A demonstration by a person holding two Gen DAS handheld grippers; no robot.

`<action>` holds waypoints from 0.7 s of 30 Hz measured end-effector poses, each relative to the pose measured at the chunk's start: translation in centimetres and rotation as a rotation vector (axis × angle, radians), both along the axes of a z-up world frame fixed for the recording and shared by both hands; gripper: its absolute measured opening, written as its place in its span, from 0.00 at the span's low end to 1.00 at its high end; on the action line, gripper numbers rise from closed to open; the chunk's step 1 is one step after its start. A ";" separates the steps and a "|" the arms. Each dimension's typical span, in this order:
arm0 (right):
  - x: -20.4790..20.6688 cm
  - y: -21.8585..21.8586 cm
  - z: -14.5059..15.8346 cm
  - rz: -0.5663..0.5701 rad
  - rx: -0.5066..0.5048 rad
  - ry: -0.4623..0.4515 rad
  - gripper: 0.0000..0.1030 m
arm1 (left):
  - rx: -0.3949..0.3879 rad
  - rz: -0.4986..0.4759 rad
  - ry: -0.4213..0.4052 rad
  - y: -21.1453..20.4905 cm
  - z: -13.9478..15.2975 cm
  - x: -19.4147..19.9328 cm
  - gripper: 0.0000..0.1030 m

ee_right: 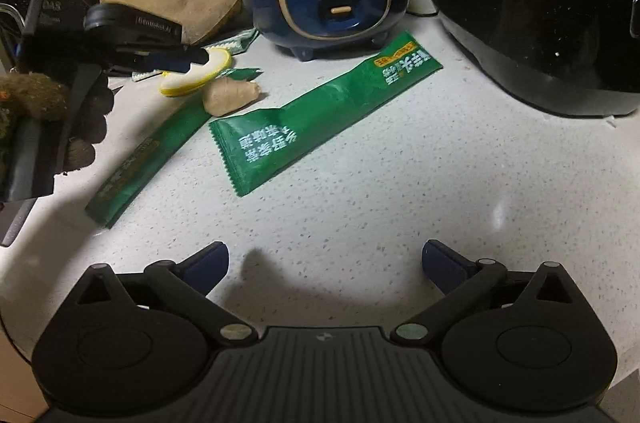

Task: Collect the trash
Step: 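Move the left gripper down to the long green packet strip, then close the left gripper on the green packet strip and lift it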

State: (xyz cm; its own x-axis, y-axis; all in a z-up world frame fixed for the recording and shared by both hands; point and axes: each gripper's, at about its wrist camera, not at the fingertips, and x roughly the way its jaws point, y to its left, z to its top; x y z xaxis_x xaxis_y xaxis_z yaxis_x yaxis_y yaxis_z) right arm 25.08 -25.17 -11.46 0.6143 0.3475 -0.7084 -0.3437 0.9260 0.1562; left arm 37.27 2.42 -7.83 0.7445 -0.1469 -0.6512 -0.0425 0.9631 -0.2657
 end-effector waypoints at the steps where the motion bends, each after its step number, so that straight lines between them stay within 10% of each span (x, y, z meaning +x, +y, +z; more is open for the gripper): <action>1: 0.0 0.0 0.0 0.026 0.012 0.007 1.00 | -0.017 -0.019 0.008 0.3 -0.2 -0.5 0.28; 9: -0.3 0.0 0.2 0.042 -0.008 0.001 0.93 | 0.345 -0.129 0.060 -3.1 -2.4 -3.8 0.33; 21: -2.9 0.7 2.1 0.018 -0.064 -0.087 0.92 | 0.205 -0.180 0.125 -2.4 -2.0 -2.9 0.48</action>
